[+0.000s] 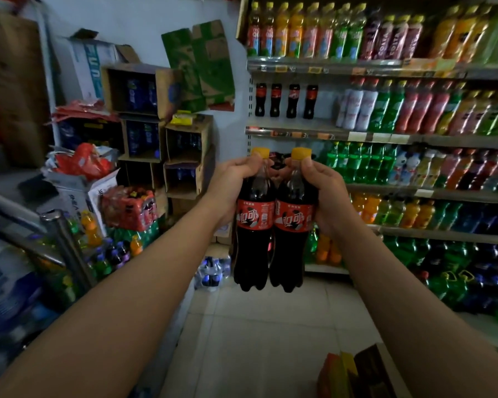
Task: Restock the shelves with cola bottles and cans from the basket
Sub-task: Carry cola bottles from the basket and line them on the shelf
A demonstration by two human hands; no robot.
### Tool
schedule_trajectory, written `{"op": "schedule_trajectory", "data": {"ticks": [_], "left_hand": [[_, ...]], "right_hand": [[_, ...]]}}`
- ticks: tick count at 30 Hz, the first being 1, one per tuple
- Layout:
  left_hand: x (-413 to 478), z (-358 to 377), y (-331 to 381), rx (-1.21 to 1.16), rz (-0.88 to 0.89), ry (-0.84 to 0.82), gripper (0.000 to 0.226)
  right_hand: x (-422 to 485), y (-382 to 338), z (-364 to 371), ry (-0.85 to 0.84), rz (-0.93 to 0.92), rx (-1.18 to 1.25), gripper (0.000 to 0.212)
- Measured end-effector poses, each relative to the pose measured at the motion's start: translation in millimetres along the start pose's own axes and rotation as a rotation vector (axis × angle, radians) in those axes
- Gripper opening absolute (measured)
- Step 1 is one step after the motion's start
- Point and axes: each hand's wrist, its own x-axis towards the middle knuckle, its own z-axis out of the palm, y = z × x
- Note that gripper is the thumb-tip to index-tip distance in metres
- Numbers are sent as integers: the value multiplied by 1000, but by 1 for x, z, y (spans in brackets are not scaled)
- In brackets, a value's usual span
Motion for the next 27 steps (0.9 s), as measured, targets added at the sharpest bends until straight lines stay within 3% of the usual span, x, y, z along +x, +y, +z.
{"op": "schedule_trajectory", "data": {"ticks": [15,27], "left_hand": [[304,-70,-43,46,29,-8,27],[538,-62,-81,72,40,-93,27]], "right_hand": [[296,81,-21,28,-32,-18,25],[509,115,-87,34,-34,114,31]]}}
